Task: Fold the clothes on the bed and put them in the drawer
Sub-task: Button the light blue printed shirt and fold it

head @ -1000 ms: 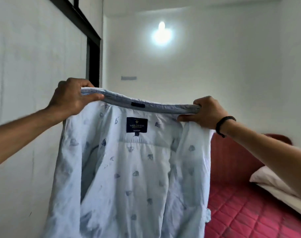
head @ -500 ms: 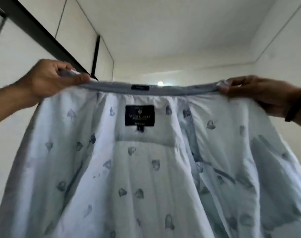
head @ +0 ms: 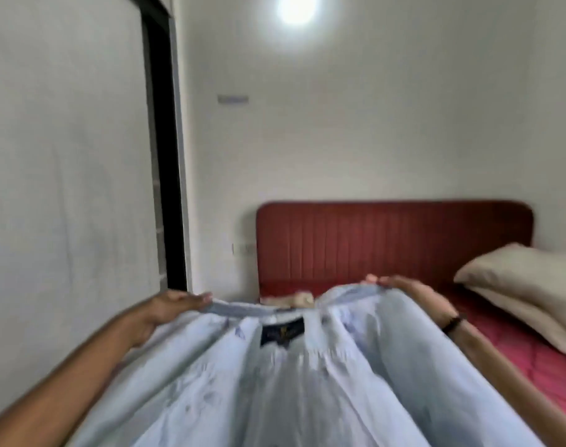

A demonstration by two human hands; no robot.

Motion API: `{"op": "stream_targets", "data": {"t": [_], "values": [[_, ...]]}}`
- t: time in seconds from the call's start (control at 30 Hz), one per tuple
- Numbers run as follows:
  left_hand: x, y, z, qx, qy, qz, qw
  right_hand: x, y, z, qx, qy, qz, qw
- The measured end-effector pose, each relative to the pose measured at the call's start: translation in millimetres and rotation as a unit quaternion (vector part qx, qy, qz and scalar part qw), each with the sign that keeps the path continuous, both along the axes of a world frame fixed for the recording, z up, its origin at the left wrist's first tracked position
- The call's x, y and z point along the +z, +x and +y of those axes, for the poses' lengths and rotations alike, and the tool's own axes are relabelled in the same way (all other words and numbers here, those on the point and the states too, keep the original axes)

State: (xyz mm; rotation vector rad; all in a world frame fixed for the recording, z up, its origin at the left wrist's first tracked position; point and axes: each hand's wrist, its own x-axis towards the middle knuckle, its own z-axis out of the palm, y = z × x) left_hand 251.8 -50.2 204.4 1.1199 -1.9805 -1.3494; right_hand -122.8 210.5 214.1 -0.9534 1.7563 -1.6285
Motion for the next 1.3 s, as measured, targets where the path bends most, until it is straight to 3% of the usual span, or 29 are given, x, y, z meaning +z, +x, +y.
{"op": "stream_targets", "data": {"t": [0.03,0.1,0.2,0.37,0.53,0.67,0.77,0.8,0.87,0.97,1.1,1.17,1.3], "values": [[-38.4,-6.7,-9.1,0.002,-0.005,-0.007,1.0,-40.4,-5.3,-11.8,-0.057,0.045,0.041,0.997],[-121.8,-11.1,-21.0,0.015,-0.034,-0.05,0.998,-134.0,-11.7,-9.0,-0.081,0.14,0.097,0.982],[-214.2,-25.4,-38.4,0.039,-0.019,-0.042,0.998,-212.0,-25.1,-19.2,-0.091,0.197,0.098,0.971],[-239.2,-68.4,-71.4,0.089,-0.058,-0.096,0.99,-244.8,-60.7,-83.4,-0.136,0.212,0.172,0.952],[-228.1,-95.8,-89.4,0.187,-0.177,-0.184,0.948,-235.9,-61.5,-152.8,-0.157,0.24,0.217,0.933],[-216.1,-97.6,-26.7,0.178,-0.232,-0.224,0.93,-222.7,-17.9,-147.0,-0.089,0.304,0.296,0.901],[-228.0,-81.9,37.9,0.159,-0.248,-0.216,0.931,-219.6,32.2,-102.5,-0.057,0.349,0.392,0.849],[-233.6,-76.0,59.5,0.156,-0.247,-0.211,0.933,-217.4,47.8,-85.1,-0.05,0.36,0.387,0.848],[-238.5,-72.4,93.0,0.15,-0.245,-0.185,0.94,-216.5,70.2,-60.9,-0.025,0.34,0.305,0.889],[-240.7,-74.6,134.1,0.151,-0.218,-0.121,0.956,-225.6,103.6,-37.3,-0.006,0.234,0.048,0.971],[-261.2,-80.9,151.9,0.167,-0.144,-0.028,0.975,-251.7,128.2,-25.3,-0.034,0.152,-0.219,0.963],[-274.0,-83.2,152.8,0.161,-0.12,-0.008,0.98,-262.1,132.0,-22.3,-0.05,0.153,-0.274,0.948],[-314.7,-81.6,154.9,0.096,-0.051,-0.082,0.991,-273.6,129.3,-18.1,-0.05,0.2,-0.231,0.951]]}}
